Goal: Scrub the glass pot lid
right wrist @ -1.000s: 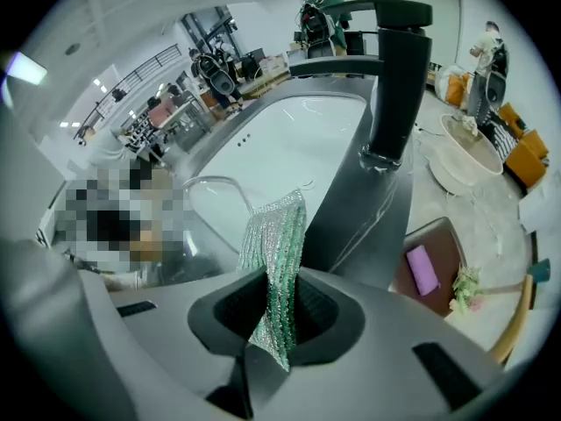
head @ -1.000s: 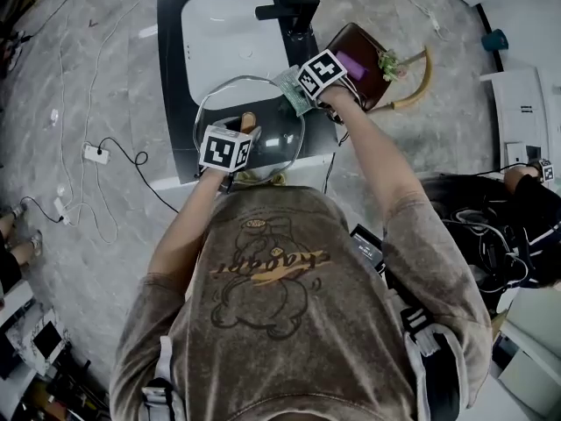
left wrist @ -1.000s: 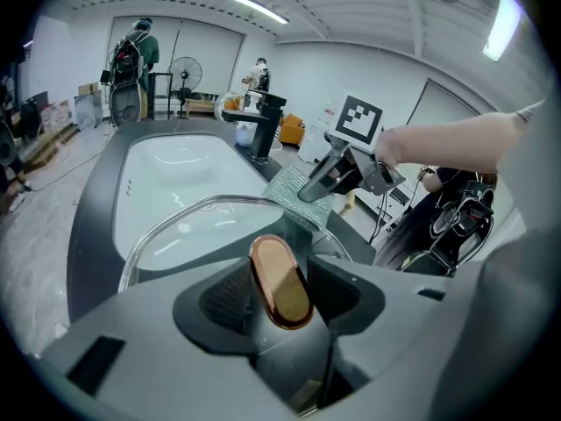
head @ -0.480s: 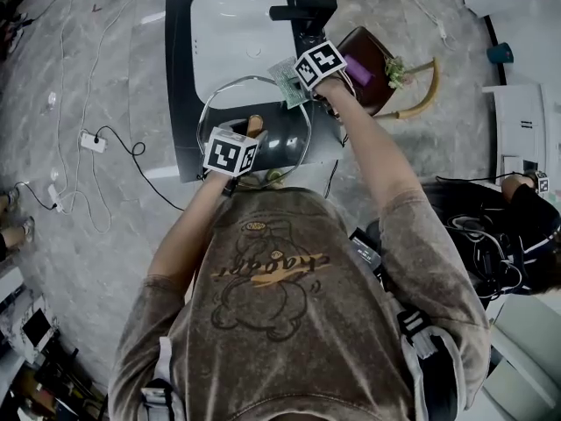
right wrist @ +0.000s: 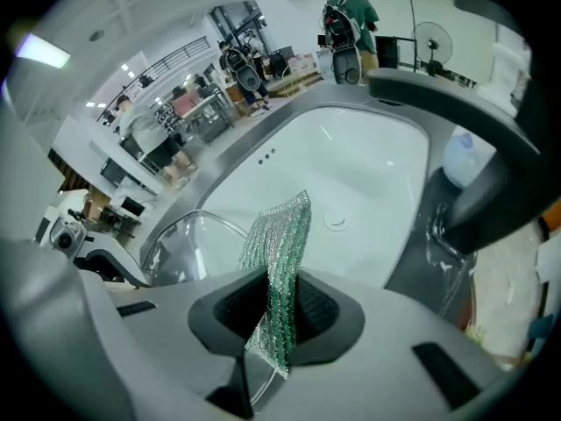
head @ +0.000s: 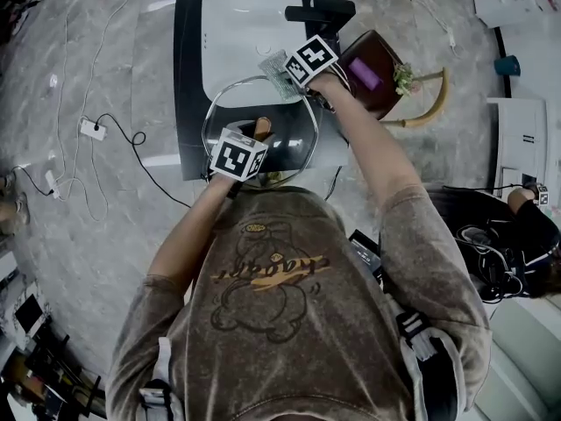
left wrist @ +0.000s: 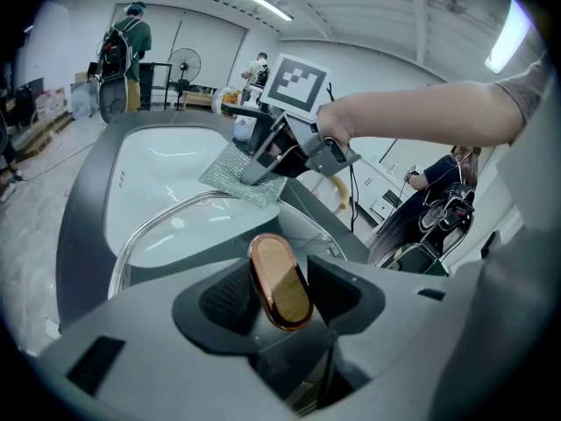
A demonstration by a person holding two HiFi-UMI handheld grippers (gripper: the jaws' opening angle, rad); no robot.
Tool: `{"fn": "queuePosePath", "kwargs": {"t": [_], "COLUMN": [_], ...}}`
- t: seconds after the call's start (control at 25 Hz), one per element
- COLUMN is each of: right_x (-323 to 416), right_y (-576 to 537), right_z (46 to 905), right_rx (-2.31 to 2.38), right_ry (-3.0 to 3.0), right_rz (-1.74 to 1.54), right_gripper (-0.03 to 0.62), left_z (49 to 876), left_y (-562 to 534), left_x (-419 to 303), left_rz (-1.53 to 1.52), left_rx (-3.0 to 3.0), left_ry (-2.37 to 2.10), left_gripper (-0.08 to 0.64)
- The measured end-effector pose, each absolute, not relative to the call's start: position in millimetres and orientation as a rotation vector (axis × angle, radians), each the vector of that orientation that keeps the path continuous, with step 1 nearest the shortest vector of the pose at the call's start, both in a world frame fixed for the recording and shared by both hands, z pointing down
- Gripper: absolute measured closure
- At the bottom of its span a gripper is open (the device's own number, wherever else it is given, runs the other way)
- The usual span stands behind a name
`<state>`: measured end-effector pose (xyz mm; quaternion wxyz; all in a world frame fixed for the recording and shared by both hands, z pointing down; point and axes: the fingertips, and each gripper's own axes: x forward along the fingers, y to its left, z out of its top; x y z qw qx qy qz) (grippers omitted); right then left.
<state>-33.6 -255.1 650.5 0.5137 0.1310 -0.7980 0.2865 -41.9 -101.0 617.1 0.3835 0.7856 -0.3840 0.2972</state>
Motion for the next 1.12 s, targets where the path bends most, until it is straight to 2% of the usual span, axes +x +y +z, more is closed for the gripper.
{"fn": "queuePosePath", "kwargs": {"t": [0.6, 1.12], "right_x": [-98, -173], "right_y": [-247, -192], "right_z": [648, 642], "right_rx": [-0.008, -0.356], "right_ry": [-1.945, -1.941], "right_rz": [0.417, 0.228], "right_gripper": [0.512, 0.512], "left_z": [618, 620], "left_y": [-105, -103], "left_x": [-43, -46], "left_rz": [0.783, 0.818], "left_rx": [2.005, 1.986], "left_ry": [-0.998, -1.072], "left_gripper": [0.353, 0.353]}}
